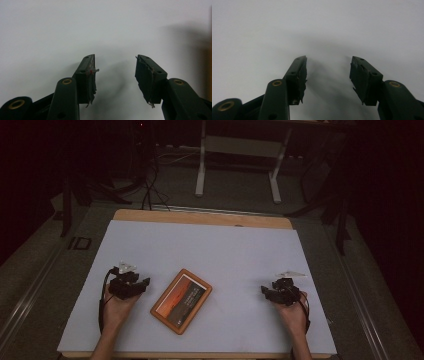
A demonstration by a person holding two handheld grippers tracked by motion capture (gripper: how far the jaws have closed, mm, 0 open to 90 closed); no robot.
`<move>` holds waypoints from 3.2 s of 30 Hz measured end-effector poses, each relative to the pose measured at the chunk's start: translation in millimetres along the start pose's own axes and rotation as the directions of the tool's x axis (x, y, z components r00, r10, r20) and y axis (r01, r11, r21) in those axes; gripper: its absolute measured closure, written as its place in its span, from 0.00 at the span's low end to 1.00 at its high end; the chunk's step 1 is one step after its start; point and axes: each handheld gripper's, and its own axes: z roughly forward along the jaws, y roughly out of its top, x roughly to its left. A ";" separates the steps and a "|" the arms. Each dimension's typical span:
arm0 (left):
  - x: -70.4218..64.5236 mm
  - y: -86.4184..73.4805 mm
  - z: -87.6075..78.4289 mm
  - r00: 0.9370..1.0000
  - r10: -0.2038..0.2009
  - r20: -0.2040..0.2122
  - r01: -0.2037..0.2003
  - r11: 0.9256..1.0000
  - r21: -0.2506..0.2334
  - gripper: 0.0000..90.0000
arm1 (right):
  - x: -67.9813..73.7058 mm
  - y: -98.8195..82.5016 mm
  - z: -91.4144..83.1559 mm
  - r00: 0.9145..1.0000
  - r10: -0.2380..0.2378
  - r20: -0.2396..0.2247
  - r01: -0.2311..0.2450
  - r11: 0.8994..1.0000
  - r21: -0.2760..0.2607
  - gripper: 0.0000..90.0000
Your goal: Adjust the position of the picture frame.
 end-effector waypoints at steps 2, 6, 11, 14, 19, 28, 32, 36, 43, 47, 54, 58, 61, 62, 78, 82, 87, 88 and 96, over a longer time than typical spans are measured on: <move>-2.4 1.0 -3.4 0.998 0.041 0.039 -0.041 0.999 -0.008 0.56 | 6.6 1.2 -1.1 0.999 -0.034 -0.021 0.034 0.999 -0.003 0.53; -7.2 3.2 -7.8 0.988 0.106 0.112 -0.103 0.994 -0.027 0.55 | 18.4 4.1 -5.7 0.997 -0.066 -0.041 0.066 0.998 -0.022 0.54; -11.9 5.4 -10.8 0.976 0.142 0.163 -0.137 0.990 -0.042 0.55 | 29.6 7.7 -10.4 0.994 -0.077 -0.075 0.074 0.996 -0.040 0.54; -13.4 6.4 -12.5 0.970 0.150 0.190 -0.143 0.989 -0.047 0.54 | 40.8 11.0 -12.1 0.987 -0.111 -0.120 0.107 0.994 -0.036 0.62; -15.9 7.7 -15.0 0.961 0.166 0.219 -0.159 0.986 -0.050 0.54 | 51.2 13.3 -14.3 0.977 -0.142 -0.156 0.138 0.990 -0.033 0.65; -22.1 8.1 -14.6 0.948 0.206 0.243 -0.199 0.979 -0.053 0.53 | 66.8 15.0 -16.7 0.966 -0.156 -0.208 0.151 0.988 -0.043 0.62; -21.9 8.6 -16.4 0.944 0.209 0.256 -0.198 0.978 -0.065 0.53 | 73.1 15.6 -16.7 0.963 -0.165 -0.215 0.159 0.986 -0.044 0.60; -22.0 8.3 -15.8 0.940 0.212 0.268 -0.201 0.977 -0.067 0.53 | 77.5 15.9 -16.1 0.958 -0.169 -0.233 0.164 0.986 -0.041 0.58; -26.7 7.8 -13.8 0.926 0.239 0.292 -0.230 0.971 -0.064 0.51 | 85.9 15.2 -13.0 0.949 -0.163 -0.272 0.162 0.986 -0.026 0.51; -30.0 7.8 -12.5 0.918 0.251 0.307 -0.245 0.968 -0.060 0.51 | 93.9 15.3 -12.5 0.938 -0.161 -0.306 0.159 0.987 -0.029 0.48; -37.9 6.9 -8.8 0.898 0.283 0.338 -0.287 0.957 -0.040 0.51 | 108.1 14.6 -8.8 0.917 -0.157 -0.366 0.158 0.987 -0.027 0.43; -41.7 6.4 -5.0 0.888 0.288 0.358 -0.302 0.953 -0.017 0.50 | 120.0 14.0 -4.7 0.903 -0.162 -0.399 0.166 0.986 -0.025 0.40; -43.0 5.9 -2.3 0.881 0.271 0.389 -0.292 0.956 -0.005 0.48 | 129.9 13.9 -1.4 0.888 -0.158 -0.431 0.165 0.986 -0.022 0.38; -43.1 5.9 -1.9 0.878 0.270 0.395 -0.293 0.956 -0.003 0.47 | 133.3 14.0 0.2 0.884 -0.151 -0.442 0.159 0.987 -0.020 0.37; -42.4 5.4 7.7 0.845 0.189 0.501 -0.249 0.967 0.056 0.40 | 163.3 19.6 22.4 0.827 -0.047 -0.560 0.088 0.995 0.045 0.32; -38.0 4.6 12.0 0.834 0.136 0.535 -0.214 0.973 0.086 0.39 | 167.0 20.4 26.0 0.811 -0.027 -0.585 0.071 0.996 0.053 0.36; -35.8 4.2 17.6 0.815 0.072 0.574 -0.178 0.975 0.131 0.38 | 168.6 20.8 29.9 0.799 0.005 -0.601 0.047 0.996 0.072 0.38; -36.9 4.2 19.0 0.811 0.062 0.582 -0.177 0.974 0.143 0.37 | 168.1 20.9 30.5 0.797 0.014 -0.604 0.040 0.996 0.076 0.38; -37.1 8.5 14.4 0.834 0.062 0.548 -0.174 0.973 0.155 0.41 | 167.0 21.5 32.3 0.789 0.047 -0.612 0.013 0.996 0.092 0.40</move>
